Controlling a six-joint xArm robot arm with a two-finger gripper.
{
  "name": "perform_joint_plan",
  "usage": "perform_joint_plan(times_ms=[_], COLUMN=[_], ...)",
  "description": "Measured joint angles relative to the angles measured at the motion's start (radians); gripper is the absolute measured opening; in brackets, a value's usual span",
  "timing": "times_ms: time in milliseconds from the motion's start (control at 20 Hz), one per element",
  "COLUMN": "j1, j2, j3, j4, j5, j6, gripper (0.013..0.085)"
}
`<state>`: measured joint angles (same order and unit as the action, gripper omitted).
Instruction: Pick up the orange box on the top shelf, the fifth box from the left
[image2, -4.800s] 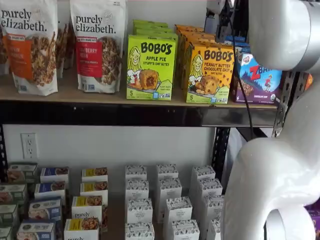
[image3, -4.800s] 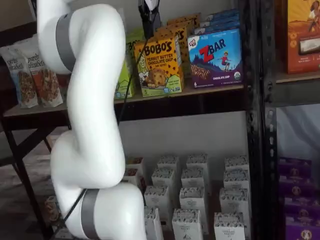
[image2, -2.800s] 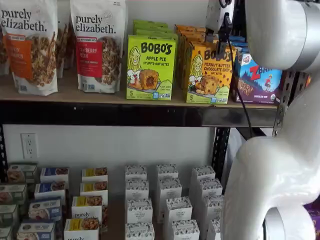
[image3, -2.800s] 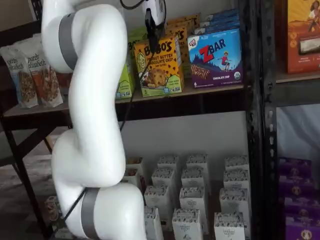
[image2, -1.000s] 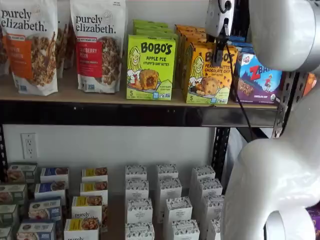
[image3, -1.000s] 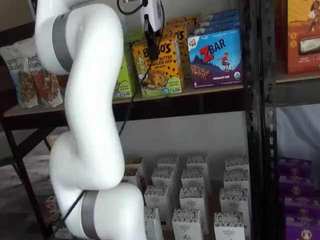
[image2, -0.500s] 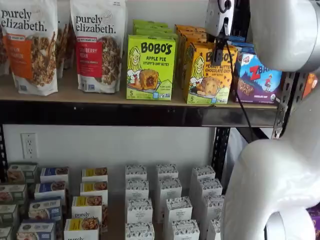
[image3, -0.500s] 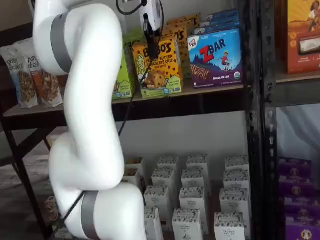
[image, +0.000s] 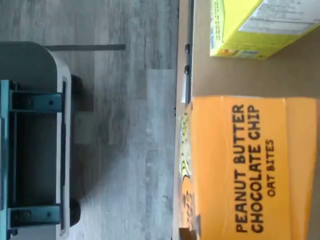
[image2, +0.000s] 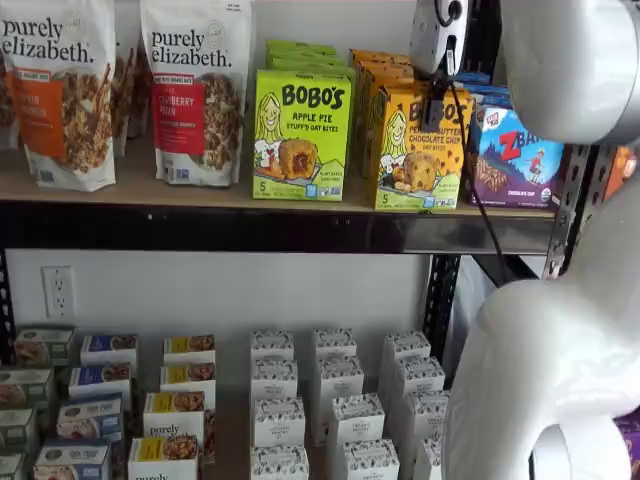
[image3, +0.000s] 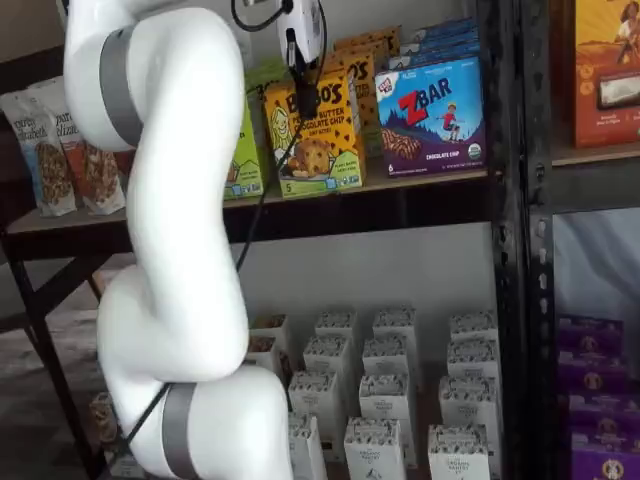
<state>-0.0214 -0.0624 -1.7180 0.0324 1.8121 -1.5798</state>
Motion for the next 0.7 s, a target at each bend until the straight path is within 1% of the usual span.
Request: perform_joint_plan(times_ms=[500, 700], j1=[0.002, -0.012], j2=[-0.019, -0.028], j3=[0.001, -0.023], j4=[-0.003, 0.026], j5=[-0.007, 0.026], j6=[0.001, -0.004], gripper=[0.0330, 0.0330])
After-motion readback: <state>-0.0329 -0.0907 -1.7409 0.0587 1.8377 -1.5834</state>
